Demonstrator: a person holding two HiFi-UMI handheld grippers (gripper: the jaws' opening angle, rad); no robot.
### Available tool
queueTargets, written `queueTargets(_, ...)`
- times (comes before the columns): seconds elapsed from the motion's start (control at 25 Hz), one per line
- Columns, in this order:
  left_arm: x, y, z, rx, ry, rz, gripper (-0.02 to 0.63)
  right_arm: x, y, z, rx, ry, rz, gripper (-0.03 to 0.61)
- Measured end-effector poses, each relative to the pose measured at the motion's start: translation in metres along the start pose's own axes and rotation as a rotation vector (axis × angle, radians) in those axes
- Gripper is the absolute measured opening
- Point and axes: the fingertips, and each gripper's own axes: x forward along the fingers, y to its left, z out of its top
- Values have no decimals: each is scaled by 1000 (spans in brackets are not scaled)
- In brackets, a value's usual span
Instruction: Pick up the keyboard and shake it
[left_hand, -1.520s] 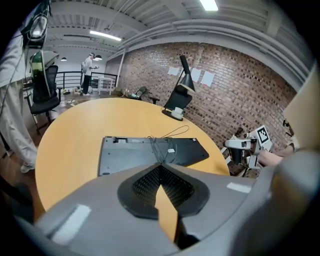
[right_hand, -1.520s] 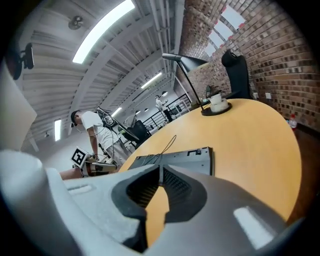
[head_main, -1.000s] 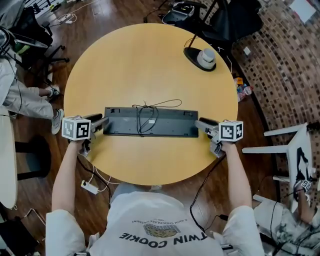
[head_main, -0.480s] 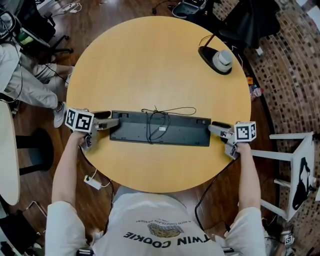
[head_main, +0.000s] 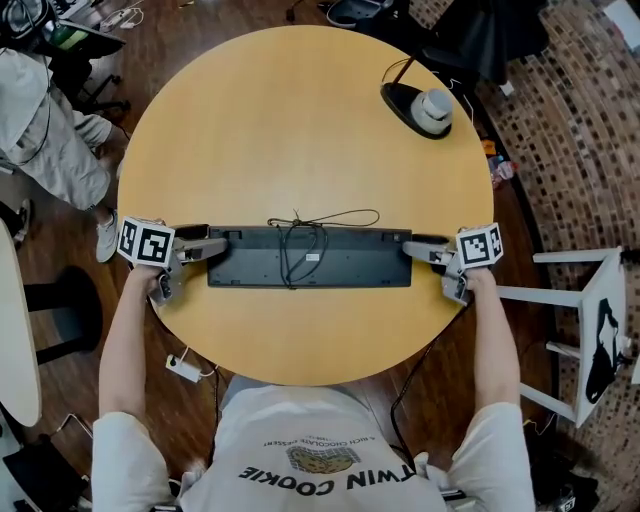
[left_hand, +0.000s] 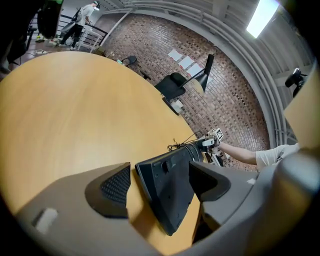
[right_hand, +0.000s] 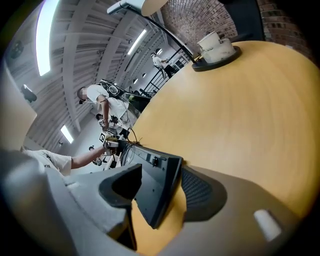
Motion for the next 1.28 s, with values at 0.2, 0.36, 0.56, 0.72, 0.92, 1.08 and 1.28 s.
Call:
queueTargets(0.2,4,1,-1,-7,46,43,364,2,-4,6,6,9,-41,238)
queueTargets(0.36,5,6,-1,12,81,112,313,5,-2,10,32,21,-23,238)
queueTargets(0.56,9,10,0,30,87,161,282,9,-7,17,51,49,-105,238)
queueTargets(0.72,11,7,1,55,101,190,264,12,-8,23,19,109,-179,239)
queueTargets(0.92,11,9,3,62,72,208,258,18,-12,28,39,129,-264,238)
queueTargets(1.08,12,8,4,66,41,225,253,17,-17,28,50,102,-385,232)
queueTargets(1.28,9,9,5,84,9,250,253,18,-17,27,37,41,-387,227)
